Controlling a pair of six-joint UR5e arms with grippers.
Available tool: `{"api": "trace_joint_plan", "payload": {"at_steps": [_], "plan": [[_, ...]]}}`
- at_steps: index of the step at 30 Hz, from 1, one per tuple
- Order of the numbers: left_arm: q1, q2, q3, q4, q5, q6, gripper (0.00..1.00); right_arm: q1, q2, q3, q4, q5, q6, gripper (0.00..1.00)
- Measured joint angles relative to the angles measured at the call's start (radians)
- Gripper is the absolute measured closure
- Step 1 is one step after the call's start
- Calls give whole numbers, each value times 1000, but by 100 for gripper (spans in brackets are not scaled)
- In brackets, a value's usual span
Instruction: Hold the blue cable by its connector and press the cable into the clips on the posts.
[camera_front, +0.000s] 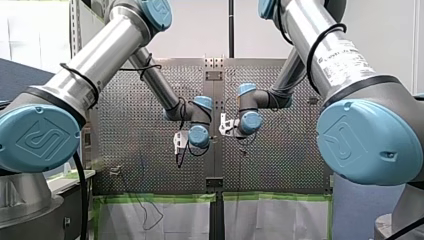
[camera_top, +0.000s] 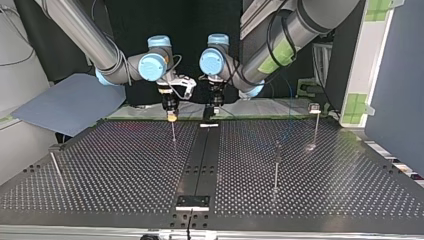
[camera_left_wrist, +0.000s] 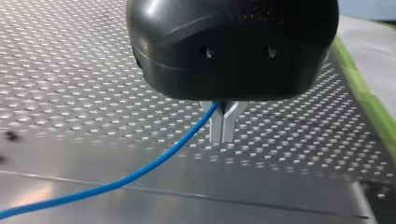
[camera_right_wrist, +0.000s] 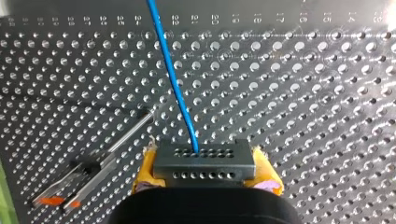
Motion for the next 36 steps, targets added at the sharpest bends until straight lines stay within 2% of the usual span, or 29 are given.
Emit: {"api": "trace_joint_plan", "payload": {"at_steps": [7, 10, 15, 20, 22, 26, 30, 36], "plan": [[-13, -19, 0, 6, 0, -1, 100, -1, -5, 74, -38, 26, 5, 100], [-24, -19, 0, 8, -2, 2, 100, -2, -5, 103, -61, 37, 18, 100], [-57, -20, 0, 32, -16, 0, 100, -5, -5, 153, -109, 41, 50, 100], [-104, -20, 0, 73, -52, -34, 100, -28, -4, 204, -159, 30, 80, 100], [-116, -20, 0, 80, -58, -41, 100, -38, -4, 223, -176, 26, 85, 100], [-128, -21, 0, 88, -55, -47, 100, -58, -3, 259, -197, 21, 81, 100], [-130, -31, 0, 101, -50, -44, 100, -68, -3, 296, -205, 21, 74, 100], [-133, -55, 0, 134, -53, -15, 100, -98, -2, 356, -250, 36, 31, 100]]}}
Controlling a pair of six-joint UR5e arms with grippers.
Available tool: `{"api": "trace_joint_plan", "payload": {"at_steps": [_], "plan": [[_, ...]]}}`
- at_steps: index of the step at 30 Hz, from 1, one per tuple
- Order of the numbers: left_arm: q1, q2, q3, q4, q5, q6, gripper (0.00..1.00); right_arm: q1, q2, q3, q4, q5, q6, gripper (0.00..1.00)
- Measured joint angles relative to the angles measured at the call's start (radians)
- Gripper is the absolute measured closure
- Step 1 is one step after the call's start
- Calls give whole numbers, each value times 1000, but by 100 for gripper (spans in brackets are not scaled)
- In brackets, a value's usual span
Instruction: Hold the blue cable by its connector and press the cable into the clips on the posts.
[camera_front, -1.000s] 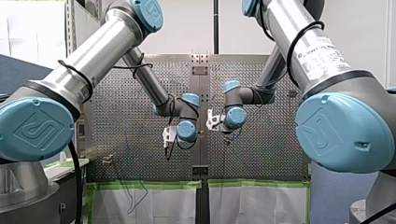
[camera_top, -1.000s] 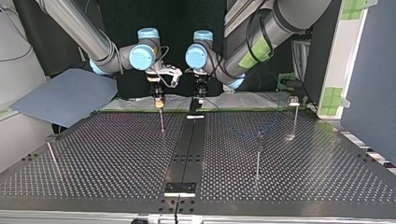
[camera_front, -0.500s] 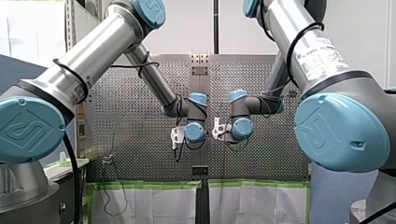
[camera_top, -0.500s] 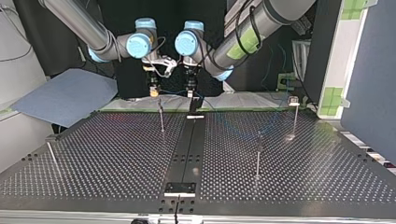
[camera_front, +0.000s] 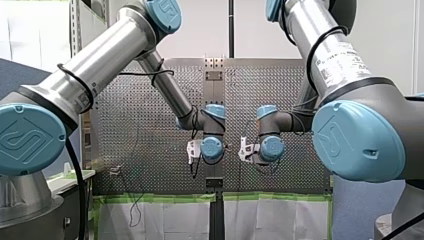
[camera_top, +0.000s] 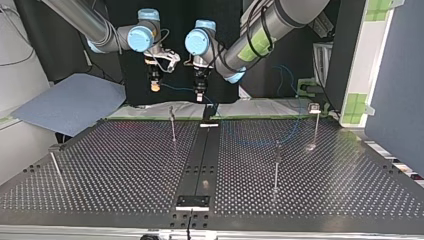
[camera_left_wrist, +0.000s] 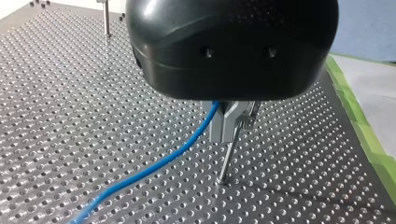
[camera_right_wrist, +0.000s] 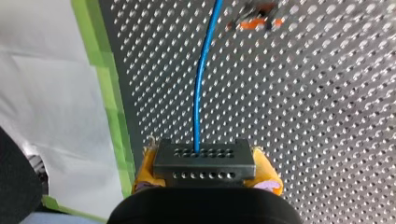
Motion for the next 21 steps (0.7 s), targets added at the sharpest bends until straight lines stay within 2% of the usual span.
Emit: {"api": "trace_joint_plan", "payload": {"at_steps": [3, 12, 17, 21], "plan": [[2, -2, 0, 12, 3, 12, 100, -10, 1, 23, -29, -9, 0, 100], [4, -7, 0, 28, 23, 20, 100, -51, 16, 31, -115, -89, 46, 100], [6, -39, 13, 24, 32, 18, 100, -77, 57, 19, -135, -139, 54, 100], [6, -70, 43, 7, 44, 12, 100, -96, 72, 13, -138, -173, 57, 100]]}}
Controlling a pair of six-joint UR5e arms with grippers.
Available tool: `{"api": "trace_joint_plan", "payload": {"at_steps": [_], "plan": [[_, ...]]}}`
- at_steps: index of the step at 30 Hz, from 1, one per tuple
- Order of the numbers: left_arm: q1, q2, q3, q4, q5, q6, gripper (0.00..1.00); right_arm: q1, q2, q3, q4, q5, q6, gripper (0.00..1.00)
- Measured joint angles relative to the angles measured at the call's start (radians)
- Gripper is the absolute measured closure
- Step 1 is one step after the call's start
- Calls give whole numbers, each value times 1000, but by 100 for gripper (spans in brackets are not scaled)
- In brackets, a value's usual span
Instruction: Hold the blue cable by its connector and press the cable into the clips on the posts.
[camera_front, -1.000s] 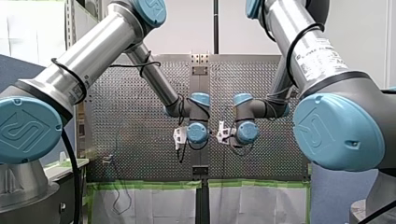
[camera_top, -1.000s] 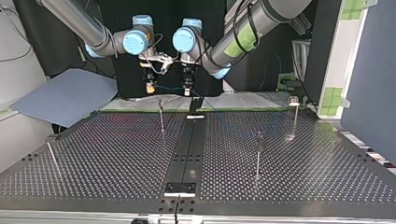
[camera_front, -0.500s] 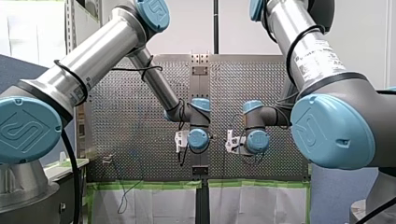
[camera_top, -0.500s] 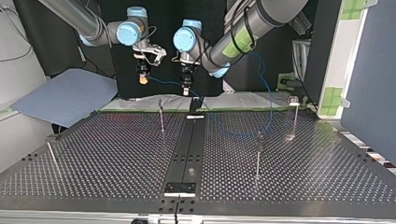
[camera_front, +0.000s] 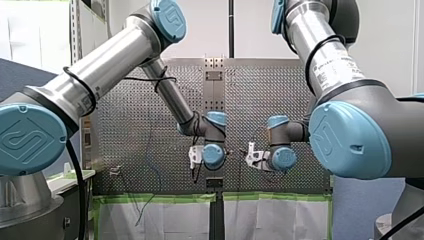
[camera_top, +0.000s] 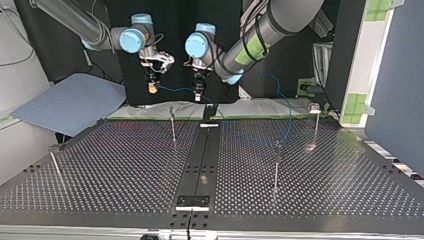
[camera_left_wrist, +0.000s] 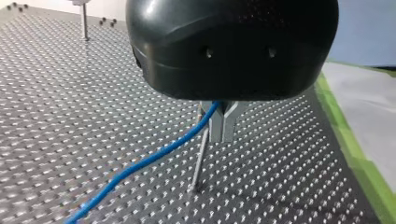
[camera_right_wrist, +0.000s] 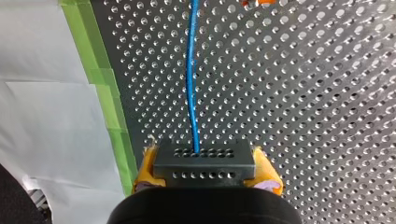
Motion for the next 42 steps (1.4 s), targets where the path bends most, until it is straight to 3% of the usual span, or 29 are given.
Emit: {"api": "trace_joint_plan", "payload": {"at_steps": [7, 12, 21, 35, 42], "plan": [[-2, -19, 39, -22, 24, -17, 100, -27, 4, -24, 0, -54, 6, 100], [-2, -20, 48, -24, 25, -27, 100, -48, 4, -41, -4, -98, 23, 100], [-4, -57, 74, -30, 39, -55, 100, -94, 6, -46, -45, -182, 42, 100], [-1, -63, 104, -29, 89, -85, 100, -202, 10, -47, -65, -305, 43, 100], [4, -84, 139, -33, 111, -96, 100, -213, 38, -77, -70, -348, 35, 100]]}}
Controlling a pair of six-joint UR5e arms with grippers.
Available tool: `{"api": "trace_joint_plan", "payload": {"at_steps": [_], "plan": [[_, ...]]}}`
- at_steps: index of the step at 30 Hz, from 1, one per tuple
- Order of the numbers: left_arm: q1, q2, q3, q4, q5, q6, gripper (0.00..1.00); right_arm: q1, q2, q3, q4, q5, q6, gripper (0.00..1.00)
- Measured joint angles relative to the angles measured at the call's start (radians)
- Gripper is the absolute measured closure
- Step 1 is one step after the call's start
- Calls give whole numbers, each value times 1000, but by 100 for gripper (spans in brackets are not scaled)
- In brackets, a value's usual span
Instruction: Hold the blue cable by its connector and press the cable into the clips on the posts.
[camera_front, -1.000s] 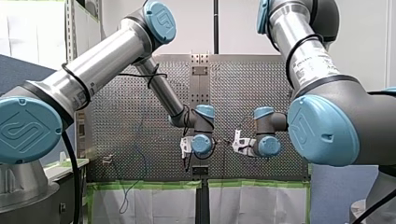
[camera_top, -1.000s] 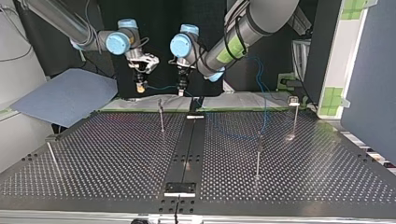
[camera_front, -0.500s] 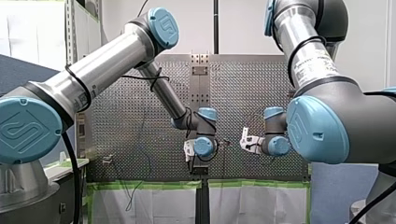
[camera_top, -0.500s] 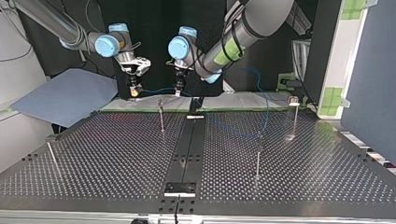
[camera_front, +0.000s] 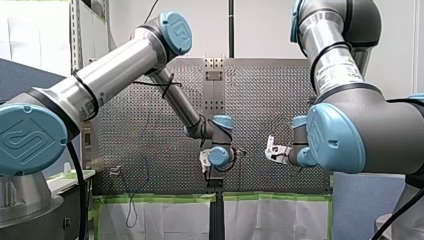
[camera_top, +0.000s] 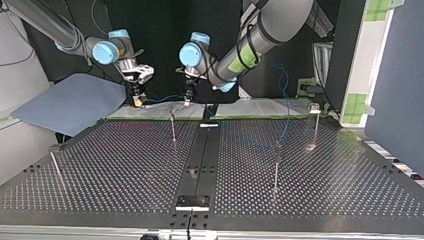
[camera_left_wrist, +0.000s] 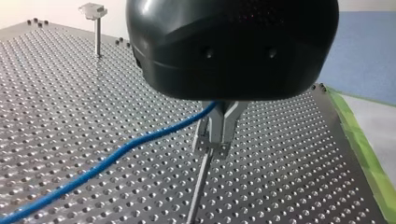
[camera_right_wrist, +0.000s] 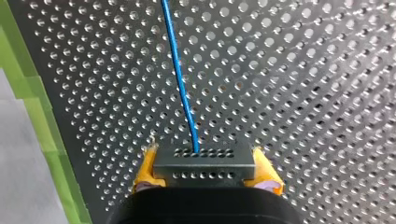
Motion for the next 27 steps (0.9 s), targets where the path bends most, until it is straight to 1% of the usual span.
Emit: {"api": "trace_joint_plan", "payload": {"at_steps": [3, 5, 10, 14, 16, 20, 24, 27], "plan": [[-5, -7, 21, -6, 2, -2, 100, 0, 20, -12, 0, -7, -11, 100], [-9, -9, 37, -9, 0, -4, 100, -1, 27, -18, 0, -8, -14, 100], [-12, -10, 52, -11, -10, -4, 100, -2, 31, -34, 3, -13, -11, 100], [-14, -12, 53, -8, -32, -1, 100, -5, 31, -51, 5, -19, 6, 100], [-15, -13, 54, -4, -35, 0, 100, -6, 32, -60, 7, -25, 15, 100], [-15, -14, 53, 4, -29, 1, 100, -7, 32, -79, 11, -32, 35, 100], [-14, -20, 59, 4, -22, 0, 100, -13, 33, -92, 14, -35, 46, 100], [-13, -40, 80, -13, -22, 0, 100, -23, 33, -100, 15, -37, 53, 100]]}}
